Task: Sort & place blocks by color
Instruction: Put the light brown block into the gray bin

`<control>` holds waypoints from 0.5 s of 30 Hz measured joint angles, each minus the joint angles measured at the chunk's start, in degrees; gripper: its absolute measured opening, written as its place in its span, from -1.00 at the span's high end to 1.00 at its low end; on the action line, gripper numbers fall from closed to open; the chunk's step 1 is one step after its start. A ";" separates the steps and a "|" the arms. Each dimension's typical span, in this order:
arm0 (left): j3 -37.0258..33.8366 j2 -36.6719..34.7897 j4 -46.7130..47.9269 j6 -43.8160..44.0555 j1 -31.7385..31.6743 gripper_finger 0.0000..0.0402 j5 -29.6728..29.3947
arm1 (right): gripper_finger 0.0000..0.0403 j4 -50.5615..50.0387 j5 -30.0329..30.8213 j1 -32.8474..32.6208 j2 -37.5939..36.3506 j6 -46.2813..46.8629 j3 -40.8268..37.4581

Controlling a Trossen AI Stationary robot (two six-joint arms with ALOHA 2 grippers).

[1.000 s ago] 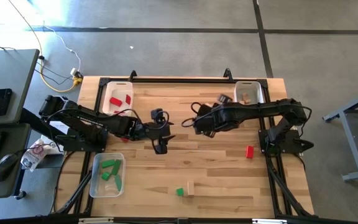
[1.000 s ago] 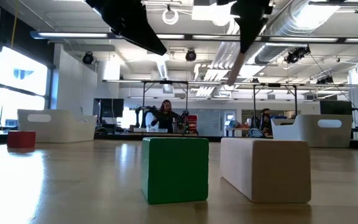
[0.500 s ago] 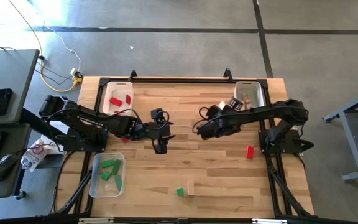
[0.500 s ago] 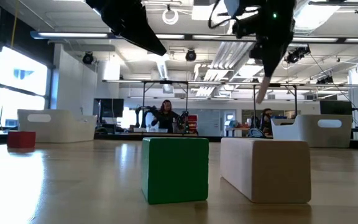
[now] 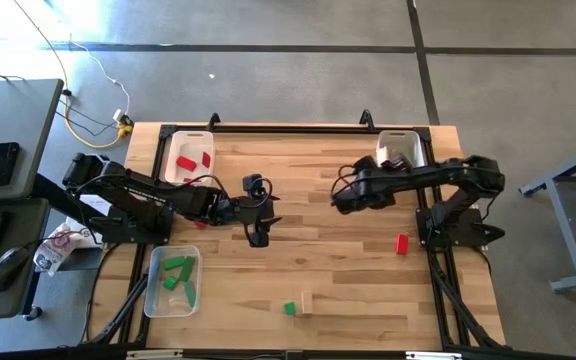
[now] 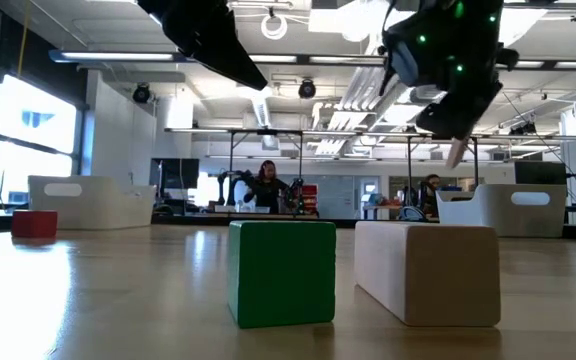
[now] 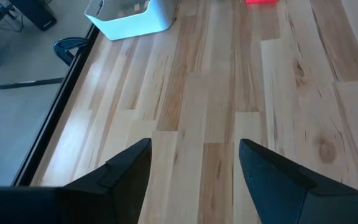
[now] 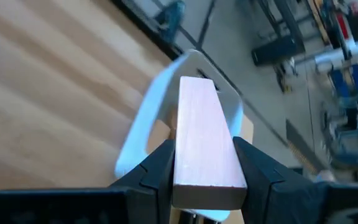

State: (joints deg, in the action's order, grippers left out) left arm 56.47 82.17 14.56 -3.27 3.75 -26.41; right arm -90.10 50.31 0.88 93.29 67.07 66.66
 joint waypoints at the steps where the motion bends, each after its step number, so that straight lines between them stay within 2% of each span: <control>1: 0.00 0.00 0.05 0.00 0.00 -0.13 -0.08 | 0.46 0.04 0.21 0.61 -1.04 1.27 -1.11; 10: 0.00 0.00 0.22 0.00 0.00 -0.13 -0.36 | 0.46 1.28 0.46 5.91 -10.93 11.13 -9.93; 15: 0.00 0.00 0.25 0.00 0.00 -0.13 -1.29 | 0.46 7.47 1.79 9.55 -16.38 12.61 -15.08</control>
State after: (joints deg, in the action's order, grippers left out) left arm 56.47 82.17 14.81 -3.27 3.75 -27.70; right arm -82.63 52.10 10.43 76.91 79.68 51.59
